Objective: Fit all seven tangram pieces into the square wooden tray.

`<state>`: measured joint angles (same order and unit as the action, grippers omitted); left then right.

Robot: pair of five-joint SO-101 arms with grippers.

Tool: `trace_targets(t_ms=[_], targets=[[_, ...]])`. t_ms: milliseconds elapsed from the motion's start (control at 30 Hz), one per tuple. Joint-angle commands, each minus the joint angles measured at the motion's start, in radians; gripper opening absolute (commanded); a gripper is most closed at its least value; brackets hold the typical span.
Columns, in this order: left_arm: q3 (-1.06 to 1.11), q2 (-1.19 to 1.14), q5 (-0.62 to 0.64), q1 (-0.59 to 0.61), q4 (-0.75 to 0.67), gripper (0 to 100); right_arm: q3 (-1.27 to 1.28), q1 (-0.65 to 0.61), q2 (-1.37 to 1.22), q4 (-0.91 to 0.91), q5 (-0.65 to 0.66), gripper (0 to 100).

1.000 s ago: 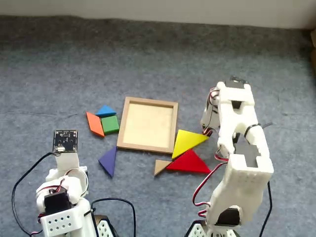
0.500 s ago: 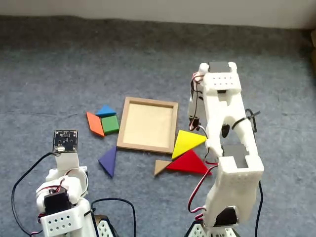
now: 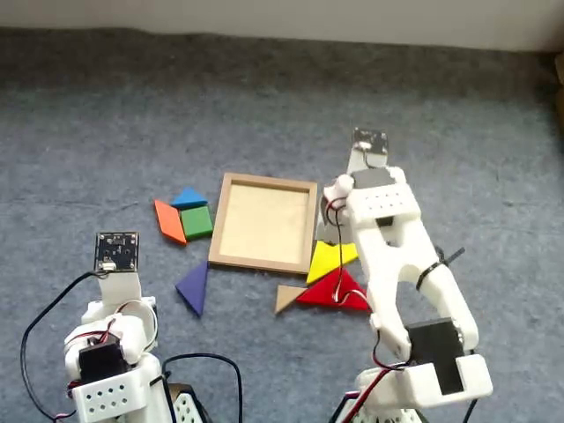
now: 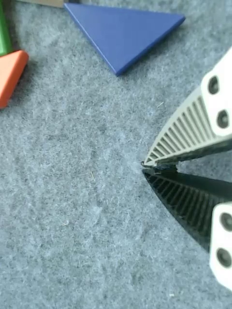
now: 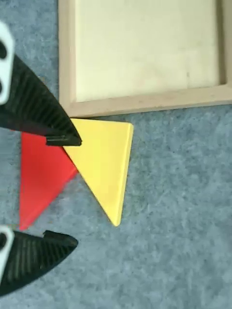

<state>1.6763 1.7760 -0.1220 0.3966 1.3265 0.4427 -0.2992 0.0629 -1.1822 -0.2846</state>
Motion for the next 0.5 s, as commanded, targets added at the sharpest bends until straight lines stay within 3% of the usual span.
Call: trace_targets(t_ms=[0, 233, 467], targets=[[0.019, 0.045, 0.006, 0.007, 0.005, 1, 0.071, -0.007, 0.058, 0.139, -0.025, 28.6], [0.019, 0.045, 0.006, 0.007, 0.005, 1, 0.059, -0.010, -0.056, 0.214, -0.399, 28.8], [0.019, 0.045, 0.006, 0.007, 0.005, 1, -0.002, -0.028, -0.119, 0.242, -0.404, 28.9]])
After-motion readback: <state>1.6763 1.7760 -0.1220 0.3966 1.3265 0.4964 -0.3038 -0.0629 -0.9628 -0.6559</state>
